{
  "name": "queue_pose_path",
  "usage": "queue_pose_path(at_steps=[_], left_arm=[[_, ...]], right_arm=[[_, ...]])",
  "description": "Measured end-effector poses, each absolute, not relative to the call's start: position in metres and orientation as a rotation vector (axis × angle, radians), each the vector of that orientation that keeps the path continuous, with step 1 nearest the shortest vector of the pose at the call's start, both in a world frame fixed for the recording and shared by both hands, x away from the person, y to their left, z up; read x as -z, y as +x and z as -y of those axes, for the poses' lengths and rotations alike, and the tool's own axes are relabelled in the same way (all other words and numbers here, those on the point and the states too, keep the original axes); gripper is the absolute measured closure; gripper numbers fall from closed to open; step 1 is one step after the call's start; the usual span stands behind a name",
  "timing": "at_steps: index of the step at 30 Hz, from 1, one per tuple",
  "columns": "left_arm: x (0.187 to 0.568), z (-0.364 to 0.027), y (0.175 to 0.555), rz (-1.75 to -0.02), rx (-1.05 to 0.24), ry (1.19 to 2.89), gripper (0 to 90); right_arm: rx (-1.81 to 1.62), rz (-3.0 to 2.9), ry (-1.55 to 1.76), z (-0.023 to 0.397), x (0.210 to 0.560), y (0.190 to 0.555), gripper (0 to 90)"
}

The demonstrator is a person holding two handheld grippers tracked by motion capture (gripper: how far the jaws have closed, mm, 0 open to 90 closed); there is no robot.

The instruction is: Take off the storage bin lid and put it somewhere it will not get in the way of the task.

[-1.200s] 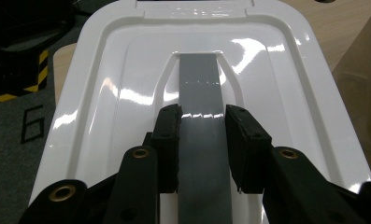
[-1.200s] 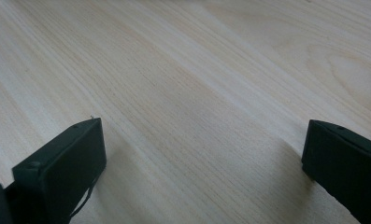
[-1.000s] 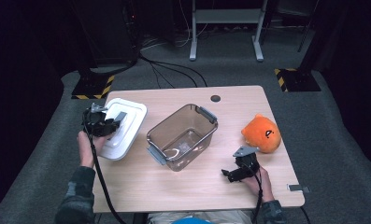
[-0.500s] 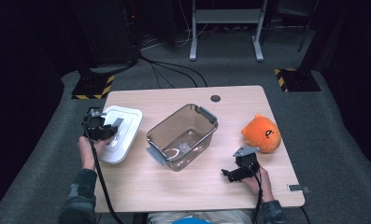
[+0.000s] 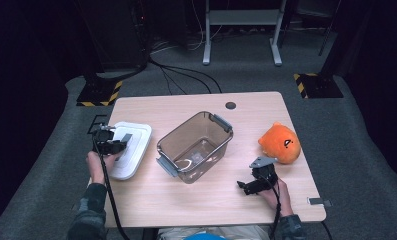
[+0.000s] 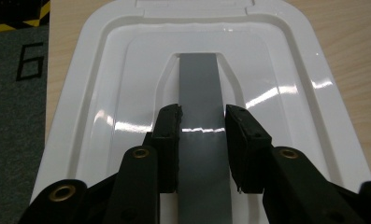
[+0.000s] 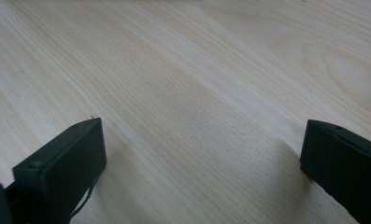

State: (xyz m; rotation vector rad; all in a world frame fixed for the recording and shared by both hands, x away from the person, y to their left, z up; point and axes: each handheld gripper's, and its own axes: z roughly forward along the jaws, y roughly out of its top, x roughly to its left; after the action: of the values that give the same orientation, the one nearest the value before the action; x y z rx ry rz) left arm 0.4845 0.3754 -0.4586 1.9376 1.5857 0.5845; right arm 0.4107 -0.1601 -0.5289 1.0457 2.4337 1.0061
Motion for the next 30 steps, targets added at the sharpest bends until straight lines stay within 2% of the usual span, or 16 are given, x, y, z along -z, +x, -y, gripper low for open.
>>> queue_pose_path(at_steps=[13,25,27,30], left_arm=[[0.488,-0.378,0.490,-1.630,-0.525,1.943,66.4],[0.499,-0.377,0.491,-1.614,-0.542,1.971,66.1],[0.498,-0.376,0.492,-1.598,-0.554,2.000,65.0],[0.498,-0.376,0.492,-1.583,-0.544,2.018,57.4]], right_arm=[[-1.006,-2.431,1.049,0.160,0.529,0.411,0.0],[-1.005,-2.428,1.047,0.160,0.529,0.411,0.0],[-1.005,-2.428,1.048,0.160,0.529,0.411,0.0],[-1.006,-2.428,1.047,0.160,0.529,0.411,0.0]])
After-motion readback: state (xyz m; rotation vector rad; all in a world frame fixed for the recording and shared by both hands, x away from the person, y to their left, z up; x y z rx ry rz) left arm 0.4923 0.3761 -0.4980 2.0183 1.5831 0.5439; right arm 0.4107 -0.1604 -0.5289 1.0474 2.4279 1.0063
